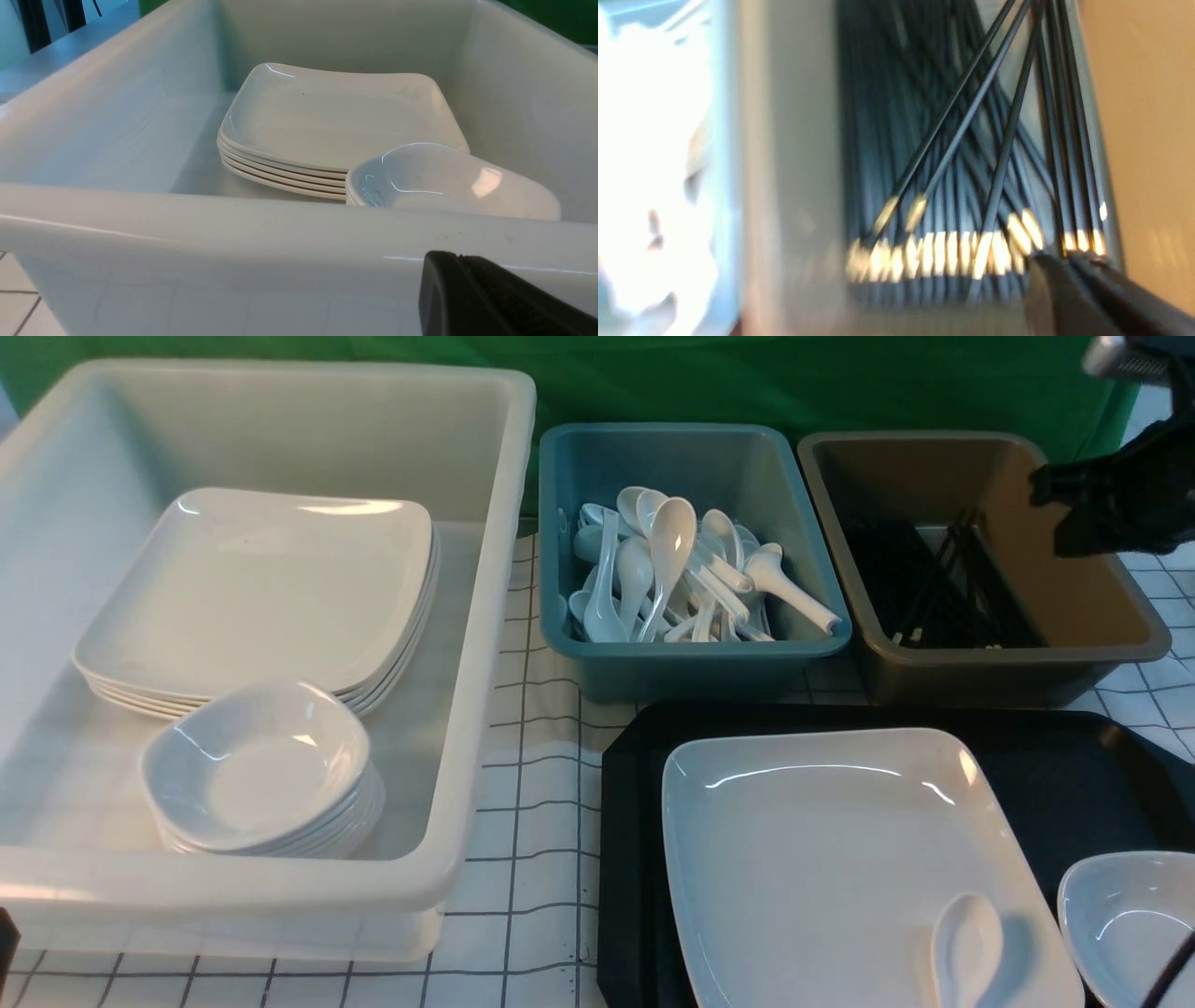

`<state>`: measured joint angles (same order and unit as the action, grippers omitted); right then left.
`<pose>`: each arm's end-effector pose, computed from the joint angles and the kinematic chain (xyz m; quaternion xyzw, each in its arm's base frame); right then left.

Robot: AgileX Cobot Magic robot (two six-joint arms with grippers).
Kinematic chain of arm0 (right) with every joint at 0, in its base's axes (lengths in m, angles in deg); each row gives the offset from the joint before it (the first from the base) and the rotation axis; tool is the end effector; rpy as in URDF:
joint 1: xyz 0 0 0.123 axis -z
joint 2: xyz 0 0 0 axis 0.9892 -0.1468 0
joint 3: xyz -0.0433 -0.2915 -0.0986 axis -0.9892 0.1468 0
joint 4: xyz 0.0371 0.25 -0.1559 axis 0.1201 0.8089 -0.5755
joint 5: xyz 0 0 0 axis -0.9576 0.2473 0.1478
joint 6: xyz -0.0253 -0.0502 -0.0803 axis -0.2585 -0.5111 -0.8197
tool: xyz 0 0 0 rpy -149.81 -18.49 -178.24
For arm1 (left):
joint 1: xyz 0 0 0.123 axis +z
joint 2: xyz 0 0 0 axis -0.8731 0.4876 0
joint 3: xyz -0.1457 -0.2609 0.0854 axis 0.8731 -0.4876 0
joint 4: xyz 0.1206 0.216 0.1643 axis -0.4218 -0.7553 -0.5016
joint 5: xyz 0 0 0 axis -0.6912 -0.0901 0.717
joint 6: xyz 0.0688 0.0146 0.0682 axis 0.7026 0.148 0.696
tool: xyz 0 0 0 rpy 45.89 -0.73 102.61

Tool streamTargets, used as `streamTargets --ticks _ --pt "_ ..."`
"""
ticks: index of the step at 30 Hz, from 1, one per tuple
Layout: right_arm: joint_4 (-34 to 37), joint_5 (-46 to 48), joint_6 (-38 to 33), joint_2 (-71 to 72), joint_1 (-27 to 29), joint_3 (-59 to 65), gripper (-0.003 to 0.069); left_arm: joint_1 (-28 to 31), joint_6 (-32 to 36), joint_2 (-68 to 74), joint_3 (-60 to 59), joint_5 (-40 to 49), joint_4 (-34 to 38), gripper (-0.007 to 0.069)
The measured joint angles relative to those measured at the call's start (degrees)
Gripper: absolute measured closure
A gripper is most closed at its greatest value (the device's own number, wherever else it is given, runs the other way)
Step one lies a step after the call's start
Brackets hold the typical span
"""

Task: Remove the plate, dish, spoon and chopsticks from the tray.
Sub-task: Use the right arm to grab a soup spoon from the plate

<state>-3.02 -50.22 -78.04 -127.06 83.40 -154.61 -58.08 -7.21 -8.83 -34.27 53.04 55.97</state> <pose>0.4634 -0.0071 0.3264 -0.0073 0.9251 0.0279 0.3785 0.0826 0.0040 0.1906 -0.0381 0.7515 -0.0019 0.6587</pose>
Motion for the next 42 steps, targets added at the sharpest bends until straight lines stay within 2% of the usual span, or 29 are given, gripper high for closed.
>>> streamTargets --ticks 5,8,13,16,19,22,27,34,42 --pt "1.51 19.62 -1.56 10.64 -1.69 0.00 0.0629 0.00 0.00 0.00 0.00 0.00 0.00 0.0603" --pt "2.79 26.51 -1.71 15.72 -4.05 1.40 0.0629 0.00 0.00 0.00 0.00 0.00 0.00 0.0603" --pt "3.27 26.55 -1.71 23.60 -8.77 6.48 0.0629 0.00 -0.07 0.00 0.00 0.00 0.00 0.0603" --pt "3.39 26.58 -1.71 31.93 -13.00 13.46 0.0629 0.00 -0.13 0.00 0.00 0.00 0.00 0.0603" --pt "3.39 26.62 -1.32 39.84 -14.53 19.20 0.0629 0.00 -0.13 0.00 0.00 0.00 0.00 0.0603" --pt "3.30 26.62 -1.31 45.86 -14.70 24.05 0.0627 0.00 -0.13 0.00 0.00 0.00 0.00 0.0603" --pt "2.60 25.11 -2.70 63.57 -14.70 34.89 0.0622 0.00 -0.13 0.00 0.00 0.00 0.00 0.0603" --pt "2.60 10.21 -3.23 84.45 -14.70 47.01 0.0615 0.00 0.00 0.00 0.00 0.00 0.00 0.0603" --pt "2.71 7.89 -2.44 93.29 -14.70 50.32 0.0604 0.00 0.00 0.00 0.00 0.00 0.00 0.0603"
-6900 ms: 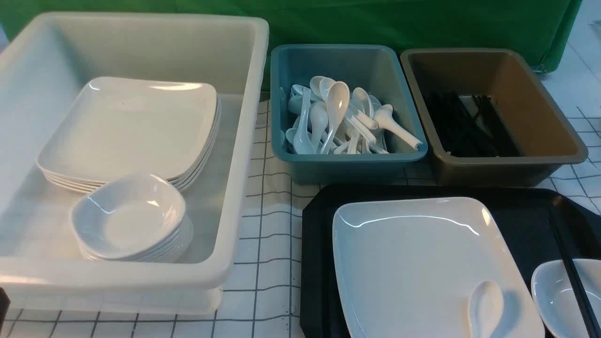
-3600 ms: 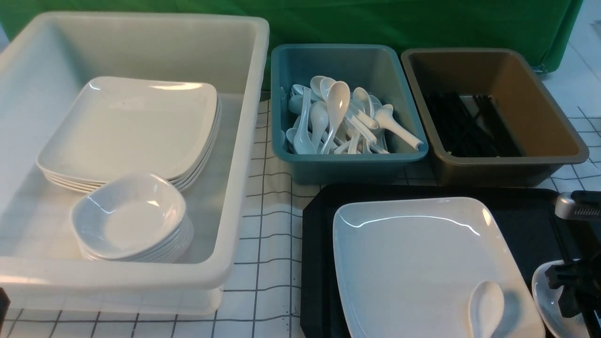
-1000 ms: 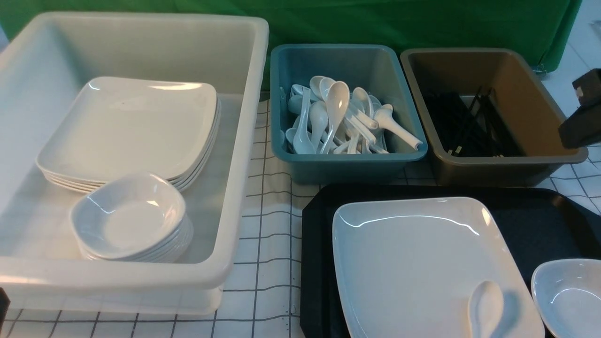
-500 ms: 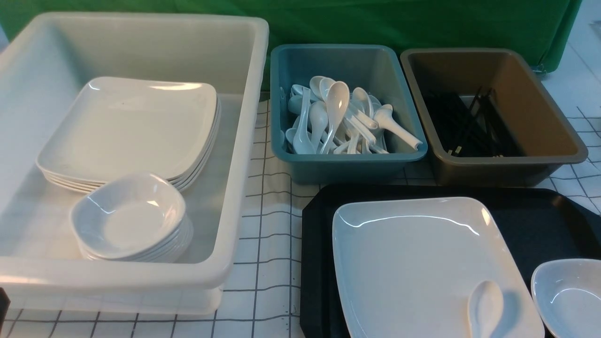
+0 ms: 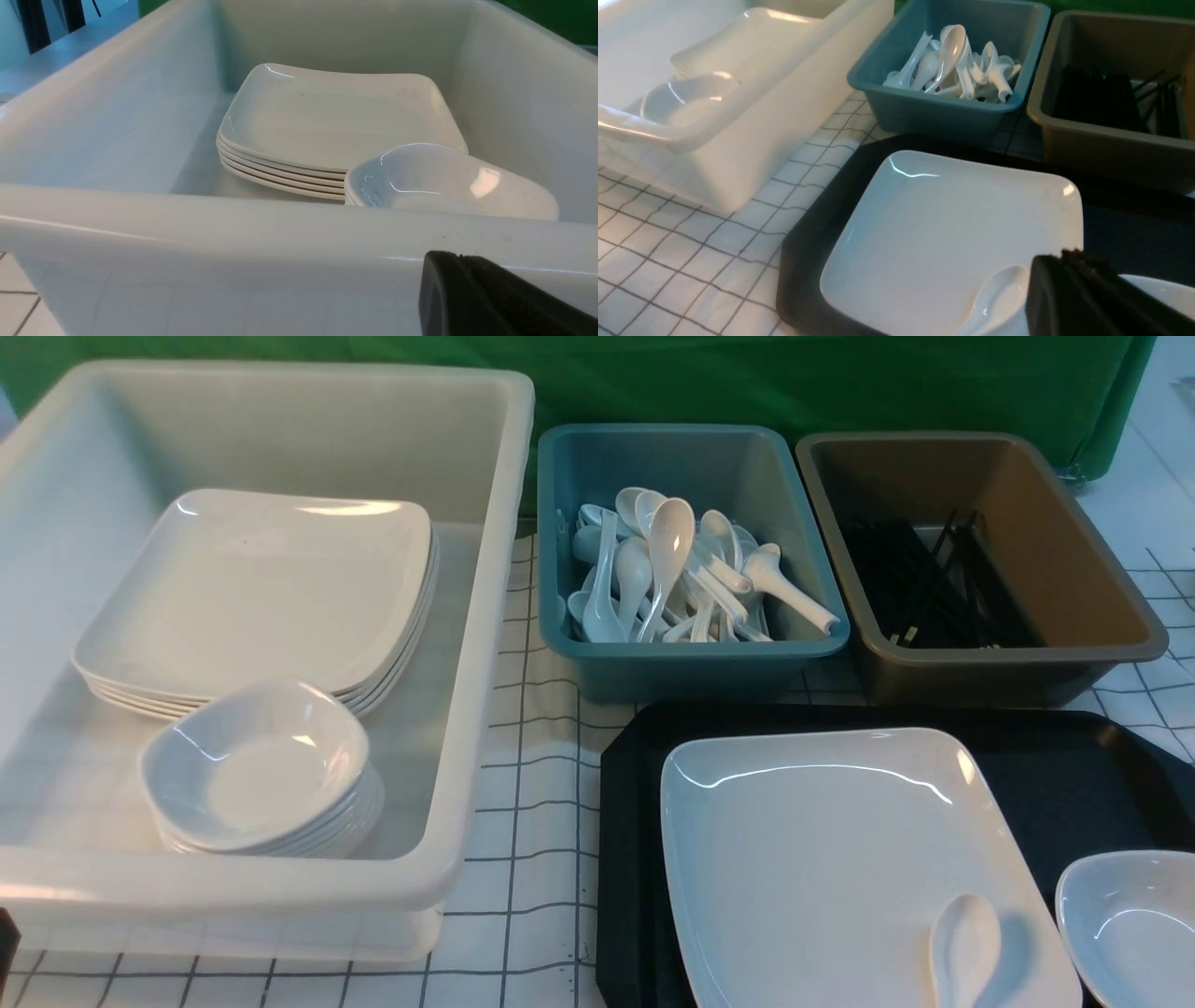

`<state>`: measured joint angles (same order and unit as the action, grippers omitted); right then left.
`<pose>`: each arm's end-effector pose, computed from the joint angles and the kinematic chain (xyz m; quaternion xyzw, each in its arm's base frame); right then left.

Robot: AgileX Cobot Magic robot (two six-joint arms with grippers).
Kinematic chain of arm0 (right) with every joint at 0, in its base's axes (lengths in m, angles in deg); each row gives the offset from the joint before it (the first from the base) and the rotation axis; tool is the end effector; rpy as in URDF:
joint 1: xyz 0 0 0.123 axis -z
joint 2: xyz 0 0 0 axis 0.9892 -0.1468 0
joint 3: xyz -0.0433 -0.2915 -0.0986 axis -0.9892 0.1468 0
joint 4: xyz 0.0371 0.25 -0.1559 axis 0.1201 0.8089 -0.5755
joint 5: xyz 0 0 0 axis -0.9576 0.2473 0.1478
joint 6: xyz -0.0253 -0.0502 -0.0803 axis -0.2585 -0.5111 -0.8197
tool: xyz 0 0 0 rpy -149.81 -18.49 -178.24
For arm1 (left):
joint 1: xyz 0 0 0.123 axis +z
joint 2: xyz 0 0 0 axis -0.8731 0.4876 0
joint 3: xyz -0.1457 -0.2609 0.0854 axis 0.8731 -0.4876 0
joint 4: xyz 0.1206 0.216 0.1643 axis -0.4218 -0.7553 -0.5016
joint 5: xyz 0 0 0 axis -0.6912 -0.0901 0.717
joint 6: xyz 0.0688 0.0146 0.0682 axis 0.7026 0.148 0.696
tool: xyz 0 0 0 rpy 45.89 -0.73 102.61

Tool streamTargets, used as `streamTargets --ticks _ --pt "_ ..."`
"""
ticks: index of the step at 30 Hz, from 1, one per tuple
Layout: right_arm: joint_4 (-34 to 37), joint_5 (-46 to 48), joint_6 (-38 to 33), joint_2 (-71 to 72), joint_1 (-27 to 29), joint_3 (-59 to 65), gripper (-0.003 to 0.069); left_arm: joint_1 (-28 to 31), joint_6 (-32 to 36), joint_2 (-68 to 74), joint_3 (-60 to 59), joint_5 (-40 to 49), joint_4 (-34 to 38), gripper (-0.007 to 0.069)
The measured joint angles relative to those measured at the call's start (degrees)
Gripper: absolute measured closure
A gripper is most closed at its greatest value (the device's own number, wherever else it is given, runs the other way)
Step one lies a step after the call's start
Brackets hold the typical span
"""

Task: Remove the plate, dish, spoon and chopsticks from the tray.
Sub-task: Use the right arm to grab a soup spoon from the plate

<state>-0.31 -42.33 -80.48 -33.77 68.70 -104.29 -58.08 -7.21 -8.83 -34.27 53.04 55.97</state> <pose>0.0237 0.0181 0.3737 -0.1400 0.7543 0.1084 0.6323 0.0826 0.0040 0.1906 -0.0381 0.7515 -0.0019 0.6587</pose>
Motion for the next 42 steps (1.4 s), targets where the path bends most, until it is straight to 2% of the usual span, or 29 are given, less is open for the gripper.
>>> streamTargets --ticks 12,16,18,22,24,25,26,29,32,36,39,41,42 --pt "0.06 -0.12 1.10 0.06 0.00 0.09 0.0575 0.00 -0.12 0.00 0.00 -1.17 0.00 0.0603" --pt "0.10 1.62 4.23 0.00 0.00 0.09 0.0568 0.00 -0.12 0.00 0.00 -3.73 0.00 0.0603" --pt "0.11 5.37 6.49 -1.06 0.00 0.09 0.0578 0.00 -0.94 0.00 0.00 -7.03 1.91 0.0603" --pt "-0.96 12.29 7.08 -5.86 0.00 0.09 0.0612 0.00 -3.75 0.00 0.00 -11.73 8.23 0.0603" --pt "-2.23 17.43 7.18 -11.47 -0.06 0.09 0.0617 0.00 -9.98 0.00 0.00 -13.03 17.94 0.0603" --pt "-2.32 17.78 7.18 -12.40 -0.06 0.09 0.0617 0.00 -10.83 0.00 0.00 -13.11 19.00 0.0603" --pt "-2.54 18.74 7.18 -15.70 -0.06 0.14 0.0617 0.00 -19.42 0.00 0.00 -12.79 29.66 0.0603" --pt "-2.61 18.67 8.27 -22.51 -0.06 0.14 0.0614 0.00 -31.55 0.00 0.00 -9.96 42.05 0.0603" --pt "-2.41 18.13 9.14 -28.13 -0.06 0.14 0.0601 0.00 -34.84 0.00 0.00 -8.14 42.08 0.0603" --pt "-0.32 14.74 6.10 -34.14 -0.06 0.14 0.0536 0.00 -35.76 0.00 0.00 -8.08 36.59 0.0603" --pt "3.32 9.74 1.84 -41.16 -0.06 0.14 0.0404 0.00 -35.98 0.00 0.00 -8.08 32.62 0.0603" --pt "4.15 8.11 0.93 -44.13 -0.06 0.14 0.0353 0.00 -35.98 0.00 0.00 -8.08 32.09 0.0603" --pt "4.18 4.58 0.72 -48.92 -0.06 0.08 0.0293 0.00 -35.98 0.00 0.00 -8.13 31.70 0.0603"
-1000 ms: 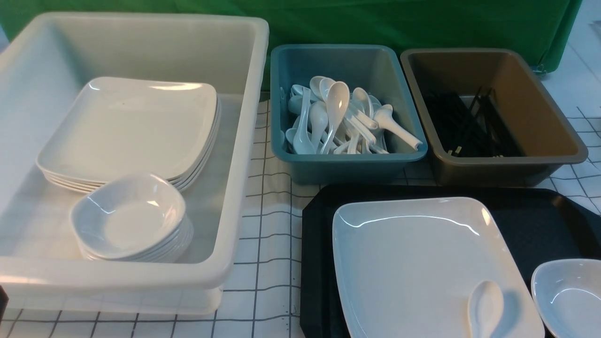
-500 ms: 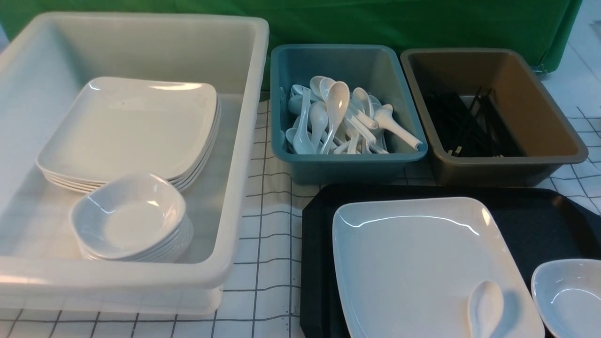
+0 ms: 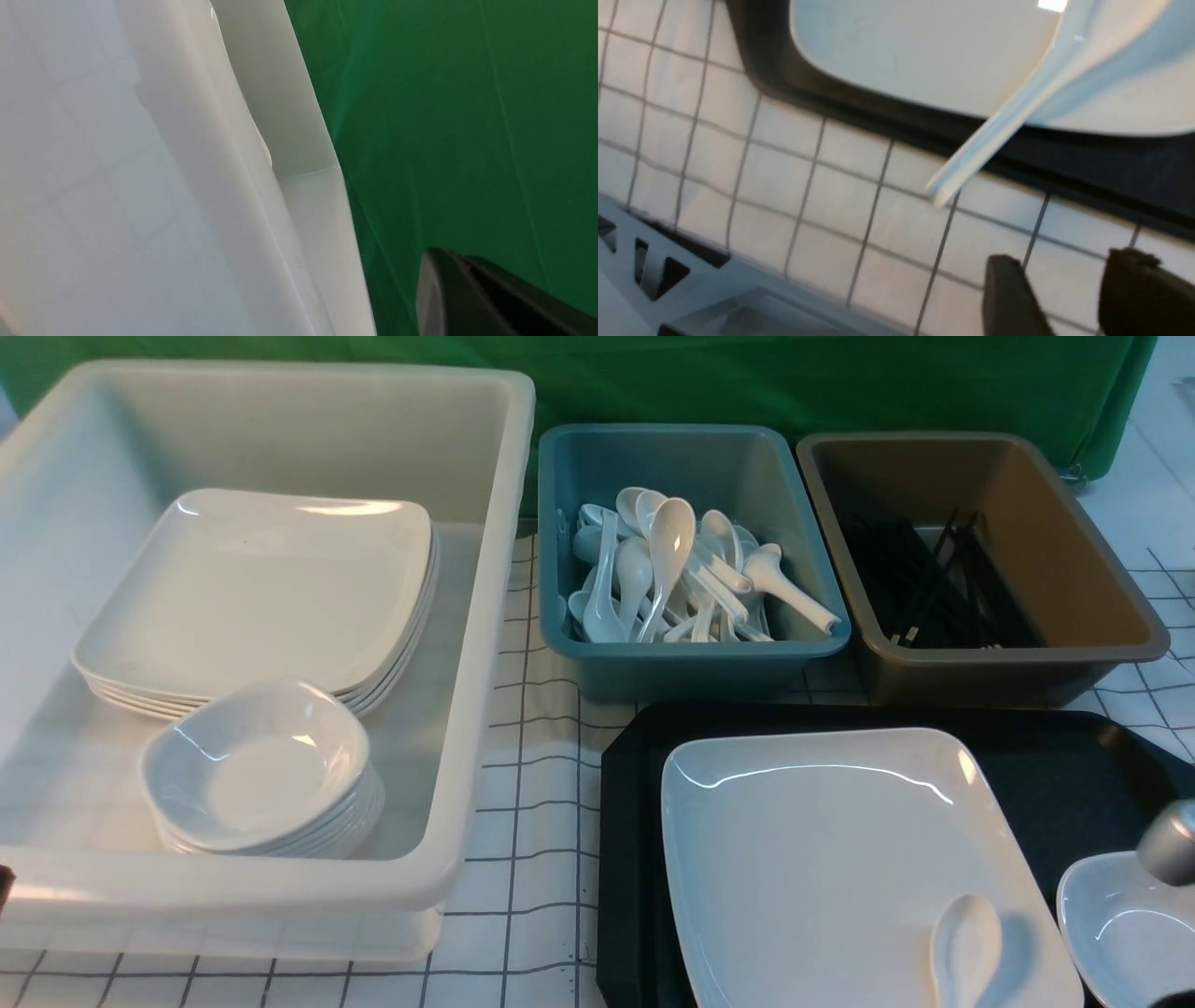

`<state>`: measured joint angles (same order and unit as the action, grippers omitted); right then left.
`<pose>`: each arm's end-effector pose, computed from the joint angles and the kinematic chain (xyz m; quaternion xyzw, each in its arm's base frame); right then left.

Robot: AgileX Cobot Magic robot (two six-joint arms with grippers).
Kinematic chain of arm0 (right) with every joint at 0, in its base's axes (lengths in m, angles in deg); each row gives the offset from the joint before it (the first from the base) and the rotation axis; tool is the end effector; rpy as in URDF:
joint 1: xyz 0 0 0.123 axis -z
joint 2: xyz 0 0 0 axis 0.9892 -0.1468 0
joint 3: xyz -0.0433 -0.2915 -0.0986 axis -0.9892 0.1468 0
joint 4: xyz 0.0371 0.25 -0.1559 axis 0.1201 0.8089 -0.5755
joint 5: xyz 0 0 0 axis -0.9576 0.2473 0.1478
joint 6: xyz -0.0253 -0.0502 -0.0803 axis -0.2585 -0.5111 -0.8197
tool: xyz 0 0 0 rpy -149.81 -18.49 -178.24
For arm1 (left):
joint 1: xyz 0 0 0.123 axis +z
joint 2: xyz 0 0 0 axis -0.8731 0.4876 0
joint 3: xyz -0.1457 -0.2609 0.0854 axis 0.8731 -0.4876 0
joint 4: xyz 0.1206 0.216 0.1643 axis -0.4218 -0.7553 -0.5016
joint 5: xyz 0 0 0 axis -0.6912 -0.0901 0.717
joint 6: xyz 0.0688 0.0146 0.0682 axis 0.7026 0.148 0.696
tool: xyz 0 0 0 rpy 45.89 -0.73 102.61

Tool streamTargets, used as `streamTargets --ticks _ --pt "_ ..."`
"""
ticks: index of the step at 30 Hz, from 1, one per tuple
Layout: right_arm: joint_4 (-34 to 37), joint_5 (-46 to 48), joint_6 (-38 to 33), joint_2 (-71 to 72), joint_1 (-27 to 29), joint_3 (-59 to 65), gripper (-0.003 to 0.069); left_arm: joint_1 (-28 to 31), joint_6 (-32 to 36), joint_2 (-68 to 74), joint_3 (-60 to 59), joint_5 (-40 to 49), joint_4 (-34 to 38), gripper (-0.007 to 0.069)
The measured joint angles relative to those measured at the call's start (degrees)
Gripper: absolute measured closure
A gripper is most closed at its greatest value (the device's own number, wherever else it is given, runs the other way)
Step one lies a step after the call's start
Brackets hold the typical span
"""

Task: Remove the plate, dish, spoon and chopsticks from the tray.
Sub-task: Use the right arm to grab a soup spoon from the plate

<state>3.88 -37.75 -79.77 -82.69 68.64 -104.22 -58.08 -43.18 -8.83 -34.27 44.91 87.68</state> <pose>0.1907 0.0630 0.2644 -0.1247 0.9609 0.1200 0.2162 0.0835 0.0003 0.2055 -0.4075 0.5692 -0.4100 0.5847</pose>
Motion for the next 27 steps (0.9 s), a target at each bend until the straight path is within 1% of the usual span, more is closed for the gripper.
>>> streamTargets --ticks 1,2,3,6,9,13,22,24,27 --pt "-0.01 -0.01 0.00 -0.55 0.00 0.00 0.0287 0.00 0.00 0.00 0.00 0.00 0.00 0.0603" --pt "-0.89 -2.73 0.96 -5.75 0.00 -0.49 0.0250 0.00 0.00 0.00 0.00 -0.21 -0.05 0.0603" --pt "-1.46 -3.49 1.88 -8.01 0.00 -0.93 0.0235 0.00 -0.14 0.00 0.00 -0.20 0.07 0.0603" --pt "-2.61 -5.74 4.08 -15.34 0.00 -3.19 0.0204 0.00 -0.28 0.00 0.00 -0.38 2.09 0.0603" --pt "-2.70 -8.30 4.78 -19.51 0.00 -5.09 0.0196 0.00 -0.33 0.00 0.00 -0.38 3.67 0.0603" --pt "-2.75 -15.24 5.16 -27.81 0.00 -7.63 0.0194 0.00 -0.69 0.00 0.00 0.51 4.39 0.0603" --pt "-2.56 -21.33 6.72 -37.77 0.00 -8.31 0.0194 0.00 -1.30 0.00 0.00 5.16 5.24 0.0603" --pt "-2.38 -21.76 6.72 -38.18 -0.04 -8.64 0.0203 0.00 -1.42 0.00 0.00 5.33 5.59 0.0603" --pt "-2.57 -22.01 6.67 -38.24 -0.04 -8.63 0.0325 0.00 -1.53 0.00 0.00 5.52 5.71 0.0603"
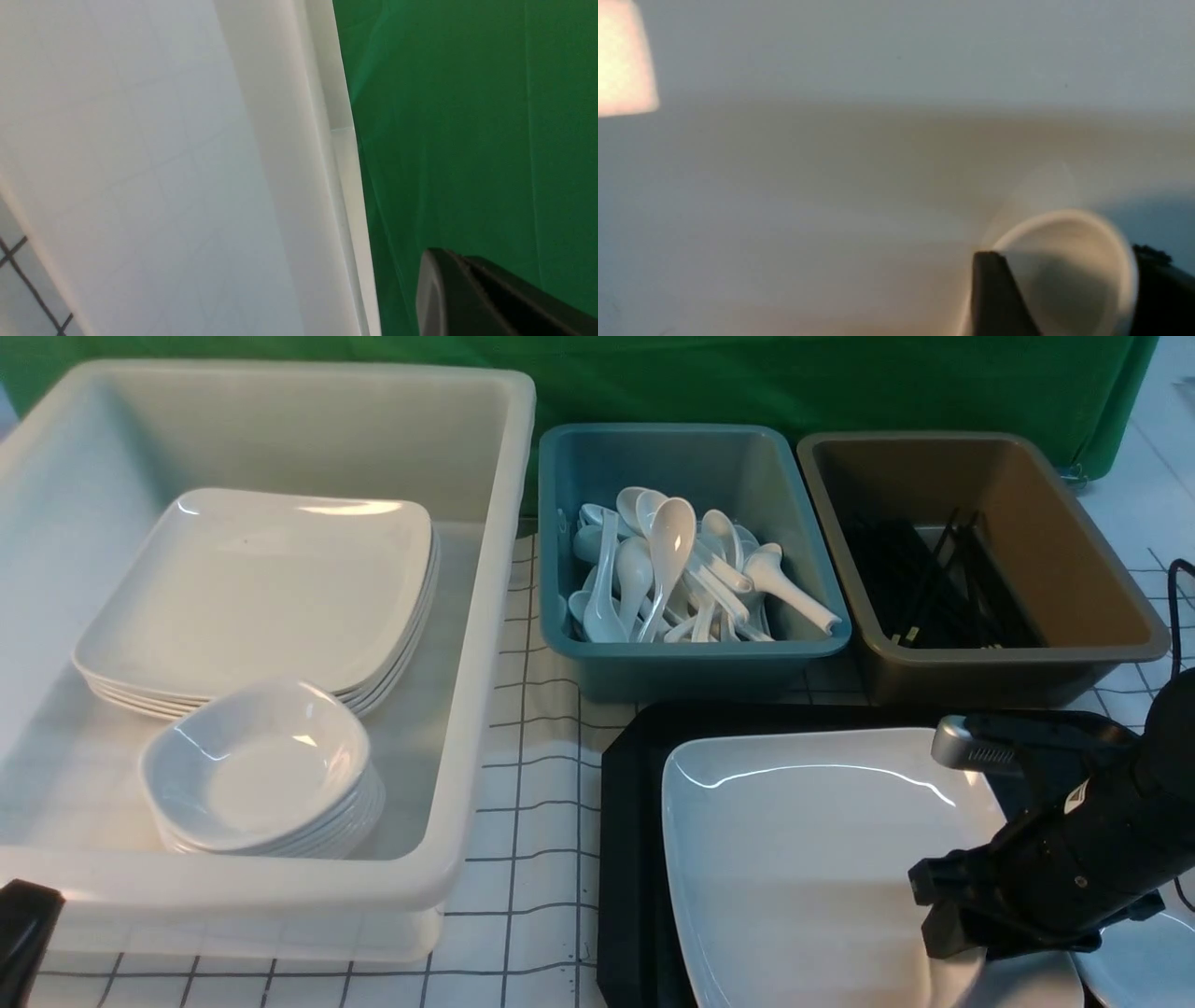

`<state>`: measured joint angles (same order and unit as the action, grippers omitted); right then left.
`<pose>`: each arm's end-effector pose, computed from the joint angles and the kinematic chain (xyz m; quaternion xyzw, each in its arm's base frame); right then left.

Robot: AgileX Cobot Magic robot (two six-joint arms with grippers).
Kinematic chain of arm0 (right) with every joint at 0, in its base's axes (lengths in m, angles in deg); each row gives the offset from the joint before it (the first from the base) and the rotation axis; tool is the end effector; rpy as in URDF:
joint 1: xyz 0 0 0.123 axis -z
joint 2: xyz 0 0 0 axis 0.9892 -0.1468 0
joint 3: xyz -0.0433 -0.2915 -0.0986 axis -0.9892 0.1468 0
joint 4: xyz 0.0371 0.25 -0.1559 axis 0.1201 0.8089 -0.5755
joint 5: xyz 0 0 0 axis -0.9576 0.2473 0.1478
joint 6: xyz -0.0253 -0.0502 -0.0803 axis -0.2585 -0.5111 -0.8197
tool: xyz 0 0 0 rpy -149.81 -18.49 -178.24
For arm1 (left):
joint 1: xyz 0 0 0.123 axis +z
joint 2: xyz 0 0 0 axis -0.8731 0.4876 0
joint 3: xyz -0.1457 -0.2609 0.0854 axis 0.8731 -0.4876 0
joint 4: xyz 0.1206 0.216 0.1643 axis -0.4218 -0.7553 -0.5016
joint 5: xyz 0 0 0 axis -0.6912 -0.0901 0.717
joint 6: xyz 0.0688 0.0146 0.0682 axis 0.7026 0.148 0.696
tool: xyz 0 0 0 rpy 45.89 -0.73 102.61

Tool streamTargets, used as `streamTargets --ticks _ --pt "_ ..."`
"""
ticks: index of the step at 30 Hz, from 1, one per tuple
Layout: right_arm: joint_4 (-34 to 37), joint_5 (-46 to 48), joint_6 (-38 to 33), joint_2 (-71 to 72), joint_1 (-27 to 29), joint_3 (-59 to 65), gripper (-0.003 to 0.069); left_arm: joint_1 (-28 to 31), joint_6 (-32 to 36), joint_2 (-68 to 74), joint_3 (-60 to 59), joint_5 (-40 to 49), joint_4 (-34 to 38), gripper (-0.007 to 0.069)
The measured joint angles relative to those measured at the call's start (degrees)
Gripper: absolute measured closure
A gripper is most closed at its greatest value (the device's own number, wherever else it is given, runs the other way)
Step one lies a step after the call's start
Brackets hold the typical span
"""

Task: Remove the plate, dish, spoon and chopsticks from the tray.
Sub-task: Use the right arm to grab a soup spoon from the plate, then use the right arm to put the soup spoon into the small storage box in the middle

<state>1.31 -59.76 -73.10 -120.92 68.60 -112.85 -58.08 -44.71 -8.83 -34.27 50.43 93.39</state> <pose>0.3158 0.0825 0.1442 -0.0458 0.9846 0.0775 0.1498 0.0833 -0.0060 0.1984 -0.4405 0.5764 -0.4471 0.5233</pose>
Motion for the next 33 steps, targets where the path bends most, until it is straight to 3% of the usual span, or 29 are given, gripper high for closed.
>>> streamTargets --ticks 2,3,15,19,21,24,28,33 --pt "-0.14 0.05 -0.05 -0.12 0.00 -0.06 0.0404 0.00 0.00 0.00 0.00 0.05 0.00 0.0603" --pt "0.03 0.36 -0.05 -0.17 0.00 -0.47 0.0519 0.00 0.11 0.00 0.00 0.05 0.00 0.0603" --pt "0.57 11.56 -2.14 2.25 0.00 -8.11 0.0514 0.00 0.31 0.00 0.00 0.92 0.00 0.0603" --pt "7.70 12.34 -2.31 4.05 0.00 -15.09 0.0514 0.00 0.43 0.00 0.00 2.96 0.00 0.0603" --pt "15.84 7.98 -5.07 4.21 -0.35 -19.54 0.0514 0.00 0.54 0.00 0.00 4.60 0.08 0.0603" --pt "21.53 -0.95 -10.26 2.71 -1.63 -24.74 0.0514 0.00 0.66 0.00 0.00 6.05 0.07 0.0603" --pt "23.20 -10.90 -12.28 -1.67 -3.51 -32.23 0.0514 0.00 0.77 0.00 0.00 6.29 0.07 0.0603" --pt "23.57 -23.43 -16.00 -12.98 -5.11 -43.78 0.0498 0.00 5.96 0.02 0.00 6.47 1.82 0.0603"
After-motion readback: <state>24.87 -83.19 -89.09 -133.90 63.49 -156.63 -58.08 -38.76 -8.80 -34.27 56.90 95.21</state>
